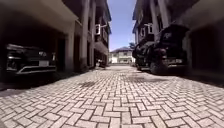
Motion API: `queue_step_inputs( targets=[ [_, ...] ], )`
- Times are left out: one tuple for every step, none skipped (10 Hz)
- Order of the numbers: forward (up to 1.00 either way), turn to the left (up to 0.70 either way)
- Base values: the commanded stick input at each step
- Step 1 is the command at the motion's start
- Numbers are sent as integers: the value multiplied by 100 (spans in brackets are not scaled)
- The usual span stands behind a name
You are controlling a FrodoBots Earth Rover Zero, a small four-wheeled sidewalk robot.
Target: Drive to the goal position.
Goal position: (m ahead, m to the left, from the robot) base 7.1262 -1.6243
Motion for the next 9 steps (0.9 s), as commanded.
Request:
queue_step_inputs(
  targets=[
    [50,0],
    [50,0],
    [50,0],
    [50,0],
    [50,0],
    [50,0],
    [50,0],
    [50,0],
    [50,0]
  ],
)
